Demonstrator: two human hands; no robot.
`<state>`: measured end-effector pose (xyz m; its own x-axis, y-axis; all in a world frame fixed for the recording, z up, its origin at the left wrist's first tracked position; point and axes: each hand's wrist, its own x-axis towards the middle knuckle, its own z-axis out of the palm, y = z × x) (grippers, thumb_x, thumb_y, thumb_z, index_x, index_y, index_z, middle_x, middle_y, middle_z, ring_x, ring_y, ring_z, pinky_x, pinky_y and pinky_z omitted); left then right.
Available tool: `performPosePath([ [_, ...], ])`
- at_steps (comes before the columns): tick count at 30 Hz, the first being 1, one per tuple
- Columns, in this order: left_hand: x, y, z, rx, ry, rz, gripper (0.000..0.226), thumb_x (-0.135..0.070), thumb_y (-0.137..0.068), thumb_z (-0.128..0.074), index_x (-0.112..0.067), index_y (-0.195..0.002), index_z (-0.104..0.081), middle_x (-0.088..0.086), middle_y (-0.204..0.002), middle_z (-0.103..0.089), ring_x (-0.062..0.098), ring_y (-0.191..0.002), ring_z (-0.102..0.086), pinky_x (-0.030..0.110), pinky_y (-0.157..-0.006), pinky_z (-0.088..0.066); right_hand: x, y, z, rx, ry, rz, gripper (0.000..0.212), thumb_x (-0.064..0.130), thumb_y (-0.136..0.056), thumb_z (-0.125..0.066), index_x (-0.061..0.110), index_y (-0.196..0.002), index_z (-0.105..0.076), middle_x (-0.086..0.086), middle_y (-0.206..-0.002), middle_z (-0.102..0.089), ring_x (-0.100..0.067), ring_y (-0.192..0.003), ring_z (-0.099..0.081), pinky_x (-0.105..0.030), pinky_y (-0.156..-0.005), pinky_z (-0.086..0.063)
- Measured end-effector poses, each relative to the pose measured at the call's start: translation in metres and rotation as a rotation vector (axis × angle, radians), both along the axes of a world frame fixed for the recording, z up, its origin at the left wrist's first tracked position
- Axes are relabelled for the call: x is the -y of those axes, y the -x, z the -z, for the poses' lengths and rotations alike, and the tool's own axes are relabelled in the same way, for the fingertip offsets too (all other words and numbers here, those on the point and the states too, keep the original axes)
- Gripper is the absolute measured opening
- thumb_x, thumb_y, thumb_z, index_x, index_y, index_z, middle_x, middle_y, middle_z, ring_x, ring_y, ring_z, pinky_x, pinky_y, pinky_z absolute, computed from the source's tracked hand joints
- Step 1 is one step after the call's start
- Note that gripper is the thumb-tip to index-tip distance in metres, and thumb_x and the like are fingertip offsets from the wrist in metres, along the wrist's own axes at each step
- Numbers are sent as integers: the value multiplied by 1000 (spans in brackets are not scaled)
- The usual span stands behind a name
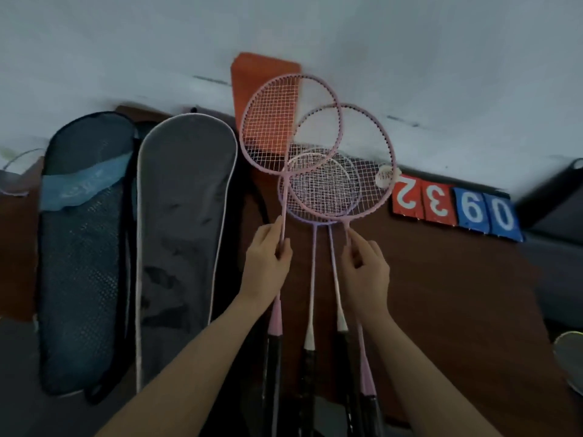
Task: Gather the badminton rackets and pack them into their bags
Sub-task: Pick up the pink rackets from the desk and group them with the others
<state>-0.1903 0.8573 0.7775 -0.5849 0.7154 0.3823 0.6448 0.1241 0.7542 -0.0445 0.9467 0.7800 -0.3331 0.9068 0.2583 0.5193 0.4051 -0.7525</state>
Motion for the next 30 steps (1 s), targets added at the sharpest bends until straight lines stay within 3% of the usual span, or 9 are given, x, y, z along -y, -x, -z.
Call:
performPosePath([
  [5,-6,-30,28,-13,103,63,50,4,-85,-58,4,-133,-44,12,-98,-52,1,-73,-41,0,-73,-35,-10,-32,27,100,96,46,36,14,-93,-52,19,-128,-55,6,-84,-52,-8,-65,-52,-27,-57,-45],
  [8,-12,-39,42,15,168,113,49,4,-86,-58,4,-133,-44,11,-102,-53,1,-74,-44,2,-74,-38,-14,-37,40,133,138,77,36,14,-93,-52,19,-128,-55,5,-86,-52,-10,-65,-53,-32,-58,-47],
  [15,-42,-42,63,133,375,123,50,-9,-94,-49,-5,-141,-33,5,-115,-47,14,-78,-55,26,-73,-49,-35,-29,66,233,215,99,36,17,-94,-49,19,-130,-51,3,-98,-54,-10,-75,-53,-34,-66,-48],
  [18,-51,-37,71,8,517,95,49,-17,-93,-51,-6,-139,-37,8,-118,-49,19,-83,-57,30,-68,-50,-44,-20,73,272,254,86,36,18,-94,-48,19,-130,-51,1,-105,-56,-14,-85,-56,-36,-74,-50],
  [21,-55,-33,73,-127,613,99,51,-24,-91,-53,-5,-137,-39,11,-124,-48,25,-104,-52,33,-83,-48,-50,-14,78,313,247,67,37,20,-94,-49,19,-131,-50,-2,-108,-57,-18,-94,-57,-39,-81,-49],
  [26,-52,-24,71,-264,626,121,50,-29,-89,-55,-3,-130,-46,16,-129,-48,33,-114,-47,40,-91,-44,-52,-18,72,449,187,14,41,30,-92,-51,19,-132,-48,-6,-116,-52,-23,-105,-49,-40,-85,-46],
  [30,-51,-29,55,-290,575,198,46,-27,-89,-55,-4,-129,-49,17,-133,-46,33,-122,-44,42,-97,-40,-40,-41,55,387,140,66,39,27,-94,-49,17,-131,-50,-3,-120,-52,-19,-107,-49,-38,-85,-48],
])
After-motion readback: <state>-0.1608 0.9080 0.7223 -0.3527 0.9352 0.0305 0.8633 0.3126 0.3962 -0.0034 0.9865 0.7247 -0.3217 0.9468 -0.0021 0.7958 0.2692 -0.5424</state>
